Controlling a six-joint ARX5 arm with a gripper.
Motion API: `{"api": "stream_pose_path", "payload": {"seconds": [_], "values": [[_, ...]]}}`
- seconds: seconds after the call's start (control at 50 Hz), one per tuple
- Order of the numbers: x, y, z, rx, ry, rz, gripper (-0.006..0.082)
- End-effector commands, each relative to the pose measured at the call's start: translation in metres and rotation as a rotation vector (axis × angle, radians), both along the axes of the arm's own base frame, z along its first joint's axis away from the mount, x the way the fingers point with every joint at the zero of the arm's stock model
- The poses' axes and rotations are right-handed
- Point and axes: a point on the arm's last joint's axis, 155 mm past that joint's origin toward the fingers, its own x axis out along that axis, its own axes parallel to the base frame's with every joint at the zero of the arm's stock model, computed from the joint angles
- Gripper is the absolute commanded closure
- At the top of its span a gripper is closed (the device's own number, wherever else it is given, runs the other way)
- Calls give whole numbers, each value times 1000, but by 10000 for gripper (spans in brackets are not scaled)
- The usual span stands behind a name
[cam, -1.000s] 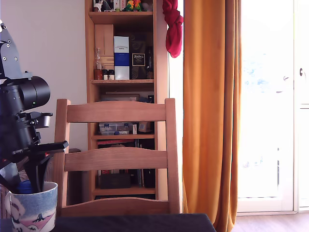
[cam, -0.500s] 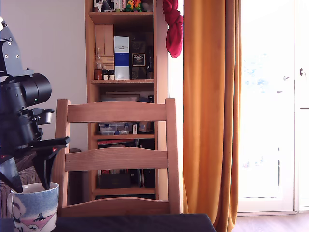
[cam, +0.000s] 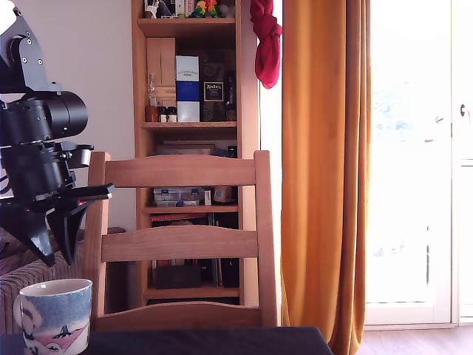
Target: Pick the blue coffee capsule and place it inside the blue coffee cup
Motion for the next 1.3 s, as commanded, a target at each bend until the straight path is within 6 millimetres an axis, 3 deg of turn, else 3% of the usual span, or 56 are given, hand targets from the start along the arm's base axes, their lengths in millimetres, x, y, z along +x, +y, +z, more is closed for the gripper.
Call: {"api": "stream_pose_path", "payload": {"seconds": [0.0,0.28,0.56,0.82,1.02,1.28], "values": [[5,-3,14,-1,-51,-24,739],[32,-11,89,-32,-318,-67,743],[31,-11,154,-52,-541,-89,743],[3,-3,168,-48,-695,-106,743],[-24,7,164,-34,-739,-90,743],[-38,21,180,14,-778,-57,743]]}}
